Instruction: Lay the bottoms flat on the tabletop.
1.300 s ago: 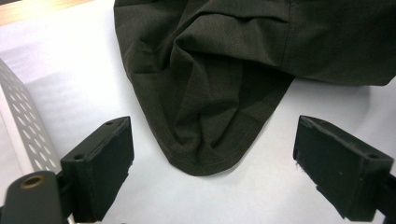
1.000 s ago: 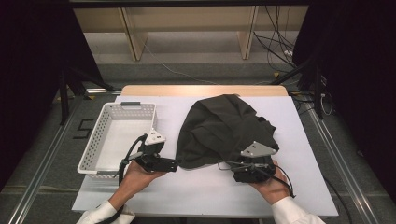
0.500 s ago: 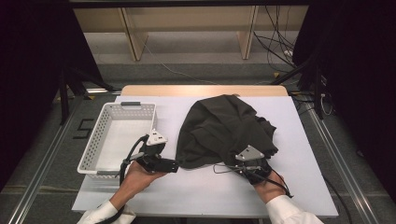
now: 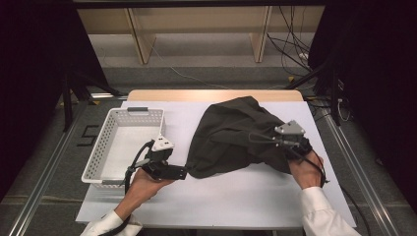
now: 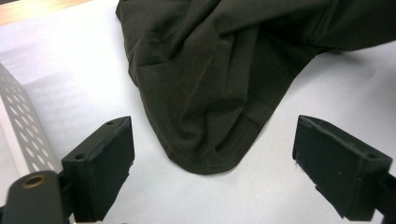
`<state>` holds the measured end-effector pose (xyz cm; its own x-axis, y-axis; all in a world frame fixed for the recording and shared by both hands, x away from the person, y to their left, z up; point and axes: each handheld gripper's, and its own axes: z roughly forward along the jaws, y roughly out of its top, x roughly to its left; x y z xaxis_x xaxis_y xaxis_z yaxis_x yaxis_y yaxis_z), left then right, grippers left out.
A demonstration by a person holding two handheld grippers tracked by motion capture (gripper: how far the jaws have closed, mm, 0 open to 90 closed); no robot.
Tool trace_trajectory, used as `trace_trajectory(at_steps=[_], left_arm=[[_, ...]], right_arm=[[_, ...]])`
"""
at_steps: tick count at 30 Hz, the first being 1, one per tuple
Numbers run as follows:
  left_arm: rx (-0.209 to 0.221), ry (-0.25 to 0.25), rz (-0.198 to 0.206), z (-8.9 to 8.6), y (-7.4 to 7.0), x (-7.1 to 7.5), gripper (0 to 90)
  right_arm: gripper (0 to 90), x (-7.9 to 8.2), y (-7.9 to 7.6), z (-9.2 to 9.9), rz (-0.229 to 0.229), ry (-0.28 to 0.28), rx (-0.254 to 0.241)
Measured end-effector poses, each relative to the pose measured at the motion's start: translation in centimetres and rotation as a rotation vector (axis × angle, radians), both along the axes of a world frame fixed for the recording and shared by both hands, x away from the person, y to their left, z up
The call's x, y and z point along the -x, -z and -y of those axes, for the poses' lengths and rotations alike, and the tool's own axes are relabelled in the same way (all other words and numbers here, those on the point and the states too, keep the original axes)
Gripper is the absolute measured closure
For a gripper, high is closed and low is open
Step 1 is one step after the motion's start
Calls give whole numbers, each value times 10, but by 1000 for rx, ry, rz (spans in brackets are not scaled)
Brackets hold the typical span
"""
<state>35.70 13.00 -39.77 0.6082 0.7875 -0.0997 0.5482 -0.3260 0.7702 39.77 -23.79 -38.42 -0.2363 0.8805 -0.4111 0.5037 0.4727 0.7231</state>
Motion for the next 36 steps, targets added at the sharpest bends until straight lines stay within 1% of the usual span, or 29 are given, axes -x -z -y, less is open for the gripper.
trace_trajectory(at_steps=[3,6,8,10,11,12,13,14,16,18,19,20,22,23,25,26,27,28,29,30,31,32,33,34,35,36], left_arm=[[-2,3,-3,1,1,-1,123],[0,2,-7,2,3,-1,123],[-2,3,-9,2,3,-1,123],[-6,7,-5,1,2,0,123],[-5,7,-2,2,2,0,123],[-3,7,-2,1,2,0,123],[-1,7,-3,1,1,0,123],[2,4,-4,1,1,0,123],[-3,3,-4,0,1,0,123],[-4,3,-2,1,2,0,123],[0,2,-2,1,1,0,123],[-1,3,-2,1,1,0,123],[-3,4,1,1,1,1,123],[-7,8,1,1,0,1,123],[-6,10,4,1,0,2,123],[-3,10,5,1,-1,3,123],[-2,11,6,1,-1,3,123],[-3,11,6,1,-1,3,123],[-3,12,6,1,-1,3,123],[-5,15,6,2,-1,3,123],[-9,17,8,2,-1,3,123],[-6,18,8,3,-1,3,123],[-6,20,8,3,-1,3,123],[-7,20,8,4,-1,3,123],[-7,21,8,4,-1,3,123],[-7,22,7,4,-1,3,123]], right_arm=[[879,-25,-8,8,18,55,-17],[879,-44,-10,12,35,95,-27],[877,-59,-6,14,18,123,-28],[871,-72,4,18,5,159,-12],[865,-77,10,20,-6,166,7],[849,-79,13,22,-15,172,10],[797,-79,14,25,-13,169,-8],[718,-77,13,27,-9,162,-37],[535,-73,2,29,2,138,-122],[436,-61,-12,27,19,91,-202],[406,-55,-16,26,25,69,-211],[380,-48,-21,23,29,40,-231],[355,-31,-26,18,12,-14,-304],[354,-25,-27,16,7,-34,-308],[350,-7,-28,11,-2,-91,-315],[350,-1,-27,10,-9,-105,-323],[345,8,-24,9,-26,-124,-354],[330,13,-20,8,-44,-138,-359],[321,18,-13,6,-68,-142,-350],[320,22,-4,4,-81,-142,-331],[320,25,5,3,-97,-142,-329],[320,27,13,3,-125,-146,-348],[321,29,24,3,-164,-151,-376],[325,30,30,2,-187,-158,-381],[330,31,38,-1,-219,-168,-371],[350,31,43,-4,-230,-170,-353]])
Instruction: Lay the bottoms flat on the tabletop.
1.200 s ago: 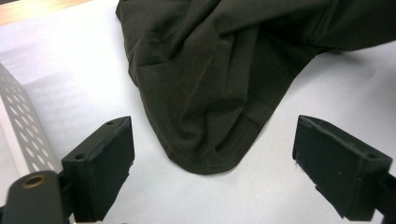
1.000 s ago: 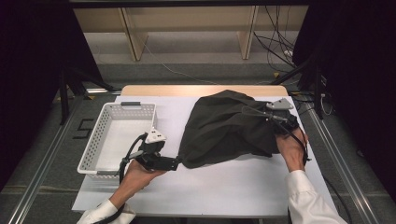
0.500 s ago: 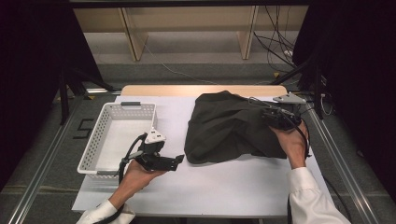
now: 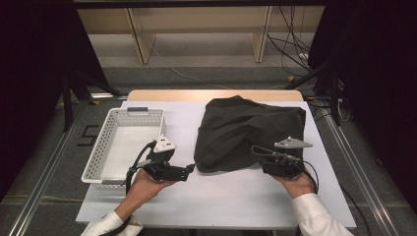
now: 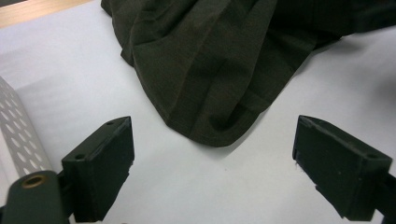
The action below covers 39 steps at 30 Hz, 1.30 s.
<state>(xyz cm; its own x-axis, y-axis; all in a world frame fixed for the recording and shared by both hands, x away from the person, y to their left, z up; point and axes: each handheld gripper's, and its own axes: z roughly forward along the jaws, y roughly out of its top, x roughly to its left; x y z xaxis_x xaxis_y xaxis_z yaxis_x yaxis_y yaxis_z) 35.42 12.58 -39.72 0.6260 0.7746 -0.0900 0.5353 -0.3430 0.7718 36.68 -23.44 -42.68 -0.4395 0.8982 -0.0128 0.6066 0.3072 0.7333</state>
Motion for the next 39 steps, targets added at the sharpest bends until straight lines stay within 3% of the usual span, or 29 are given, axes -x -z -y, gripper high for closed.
trace_trajectory(at_steps=[3,6,9,13,15,19,21,24,26,28,30,31,33,36,39], left_arm=[[-2,-2,-2,0,2,0,123],[-5,1,-6,1,3,0,123],[-10,0,-7,1,4,0,123],[-14,1,-16,2,7,-2,123],[-16,6,-26,3,9,-2,124],[-19,13,-26,5,9,-1,124],[-17,8,-27,5,9,-1,124],[-18,8,-25,3,8,-1,125],[-16,7,-22,2,7,-2,124],[-11,3,-22,2,7,-2,125],[-9,-1,-24,1,8,-2,125],[-10,0,-24,1,8,-2,125],[-16,4,-26,2,8,-3,126],[-17,7,-26,3,8,-2,125],[-11,0,-26,1,8,-3,126]], right_arm=[[348,-4,14,-1,-33,29,54],[333,-6,17,6,-6,70,108],[329,-7,15,14,23,121,108],[311,-20,21,23,15,176,126],[296,-28,25,24,3,176,117],[318,-40,34,16,-27,138,173],[449,-44,36,14,-8,150,210],[703,-49,31,18,22,172,215],[808,-50,25,22,35,166,215],[831,-51,15,25,73,180,229],[834,-54,2,27,141,217,258],[834,-60,-6,27,188,244,276],[835,-71,-15,27,229,276,282],[834,-87,-23,23,270,302,293],[826,-102,-25,18,303,311,351]])
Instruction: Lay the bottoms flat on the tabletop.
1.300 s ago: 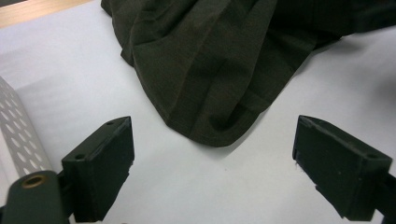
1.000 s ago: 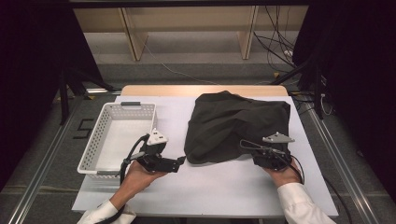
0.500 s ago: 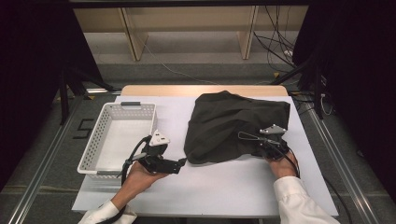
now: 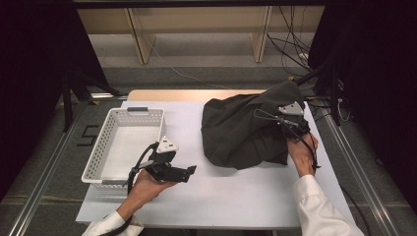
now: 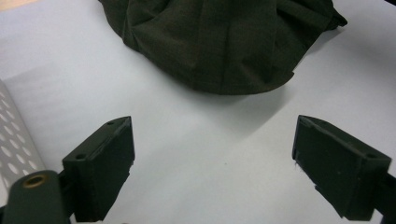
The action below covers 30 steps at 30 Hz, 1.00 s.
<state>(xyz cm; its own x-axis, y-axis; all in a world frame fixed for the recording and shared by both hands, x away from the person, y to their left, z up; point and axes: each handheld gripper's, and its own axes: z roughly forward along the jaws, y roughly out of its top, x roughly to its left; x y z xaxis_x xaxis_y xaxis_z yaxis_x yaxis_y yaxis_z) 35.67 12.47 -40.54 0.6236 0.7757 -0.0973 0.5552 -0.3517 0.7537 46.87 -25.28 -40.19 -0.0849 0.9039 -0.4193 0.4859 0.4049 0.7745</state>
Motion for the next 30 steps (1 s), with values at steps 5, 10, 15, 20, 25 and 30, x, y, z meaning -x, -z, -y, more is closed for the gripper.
trace_trajectory(at_steps=[5,10,15,20,25,30], left_arm=[[1,-5,1,-2,0,1,127],[2,-2,5,-1,-2,2,127],[3,-5,5,-3,-2,1,127],[-6,4,7,0,-2,3,127],[0,2,9,-1,-3,3,127],[-5,3,6,0,-1,2,128]], right_arm=[[587,-18,19,13,-35,83,-18],[442,-17,22,28,-92,68,-108],[382,7,3,23,-121,-42,-210],[336,27,7,11,-250,-143,-277],[224,22,40,2,-398,-147,-234],[201,16,59,-2,-466,-144,-205]])
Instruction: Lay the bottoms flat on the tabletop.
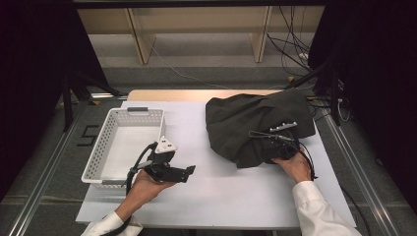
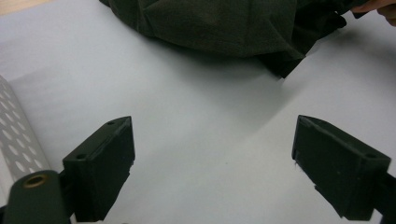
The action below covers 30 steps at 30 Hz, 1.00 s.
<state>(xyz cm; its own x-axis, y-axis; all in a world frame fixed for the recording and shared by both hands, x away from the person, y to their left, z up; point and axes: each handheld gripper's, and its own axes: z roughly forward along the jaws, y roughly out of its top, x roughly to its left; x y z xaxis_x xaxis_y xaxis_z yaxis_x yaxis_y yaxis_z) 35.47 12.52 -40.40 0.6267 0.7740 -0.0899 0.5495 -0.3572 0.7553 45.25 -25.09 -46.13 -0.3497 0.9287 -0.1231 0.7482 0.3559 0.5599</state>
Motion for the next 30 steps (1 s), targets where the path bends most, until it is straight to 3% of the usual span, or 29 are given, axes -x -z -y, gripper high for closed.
trace_trajectory(at_steps=[4,6,7,9,11,12,14,18,22,25,28,30], left_arm=[[-6,2,-3,2,2,1,129],[-6,5,-5,2,2,1,129],[-7,3,-5,2,2,1,129],[-8,5,-4,1,2,1,130],[-6,2,-4,2,3,1,130],[-8,6,-4,1,2,1,130],[-8,4,-3,1,2,0,131],[0,-3,-3,-1,1,-2,132],[-2,-7,-4,-2,0,-3,133],[2,-9,2,-2,0,-1,133],[0,-4,5,-1,-1,0,133],[0,-3,5,-2,-1,0,133]], right_arm=[[178,-3,12,4,-49,26,-52],[220,-4,12,6,-66,37,-74],[293,-2,11,5,-68,27,-78],[532,3,8,0,-52,-40,-82],[740,7,7,-6,-37,-73,-55],[793,9,5,-11,-28,-86,-28],[821,14,2,-18,-23,-110,-7],[833,32,-5,-30,-32,-185,-69],[834,68,-15,-52,-51,-304,-130],[834,95,-21,-70,-61,-393,-138],[827,107,-19,-77,-83,-441,-144],[785,107,-16,-78,-95,-434,-150]])
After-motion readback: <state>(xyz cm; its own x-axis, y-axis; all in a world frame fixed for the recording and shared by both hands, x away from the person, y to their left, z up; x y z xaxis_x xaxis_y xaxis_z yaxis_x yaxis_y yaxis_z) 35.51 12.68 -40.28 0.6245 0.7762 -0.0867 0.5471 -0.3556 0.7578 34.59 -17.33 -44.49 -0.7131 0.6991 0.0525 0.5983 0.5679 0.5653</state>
